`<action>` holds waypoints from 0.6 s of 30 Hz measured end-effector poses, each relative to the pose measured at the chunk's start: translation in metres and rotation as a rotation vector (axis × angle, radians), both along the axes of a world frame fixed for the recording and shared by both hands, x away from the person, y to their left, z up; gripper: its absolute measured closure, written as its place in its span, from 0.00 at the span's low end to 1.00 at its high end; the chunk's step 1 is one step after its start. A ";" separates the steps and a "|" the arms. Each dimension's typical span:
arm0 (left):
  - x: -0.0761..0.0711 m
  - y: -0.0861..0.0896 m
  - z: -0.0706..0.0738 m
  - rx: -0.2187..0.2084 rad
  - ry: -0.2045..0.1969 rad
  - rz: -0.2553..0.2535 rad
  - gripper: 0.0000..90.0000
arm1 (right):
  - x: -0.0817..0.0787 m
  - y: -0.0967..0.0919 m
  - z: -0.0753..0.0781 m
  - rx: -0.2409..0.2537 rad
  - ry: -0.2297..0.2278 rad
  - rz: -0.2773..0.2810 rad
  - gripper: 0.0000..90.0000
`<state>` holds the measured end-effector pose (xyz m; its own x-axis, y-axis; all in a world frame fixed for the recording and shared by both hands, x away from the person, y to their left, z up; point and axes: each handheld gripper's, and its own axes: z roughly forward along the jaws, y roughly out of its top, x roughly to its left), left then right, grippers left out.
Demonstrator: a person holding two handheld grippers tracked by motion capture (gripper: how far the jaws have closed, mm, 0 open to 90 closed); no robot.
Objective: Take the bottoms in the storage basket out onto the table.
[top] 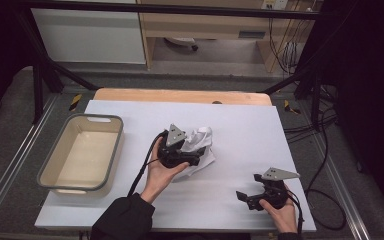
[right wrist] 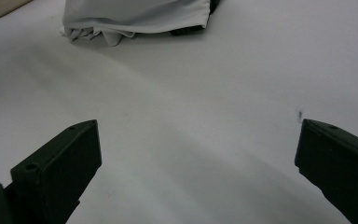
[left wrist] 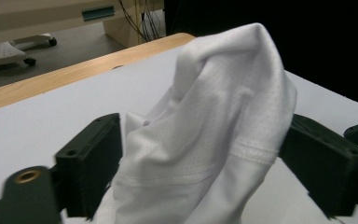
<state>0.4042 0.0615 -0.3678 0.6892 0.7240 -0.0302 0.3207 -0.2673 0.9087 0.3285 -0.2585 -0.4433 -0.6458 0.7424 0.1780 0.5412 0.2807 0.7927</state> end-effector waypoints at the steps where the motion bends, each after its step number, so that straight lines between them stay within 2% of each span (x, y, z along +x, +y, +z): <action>1: 0.000 0.000 0.001 0.005 0.000 0.003 0.09 | 0.000 0.000 0.000 0.000 0.000 -0.001 0.01; 9: -0.004 0.004 0.005 0.017 -0.021 0.005 0.06 | 0.000 0.000 0.000 0.002 0.000 -0.002 0.01; 18: -0.010 0.013 0.008 0.022 -0.003 -0.025 0.06 | 0.000 0.000 0.000 0.004 0.000 -0.002 0.01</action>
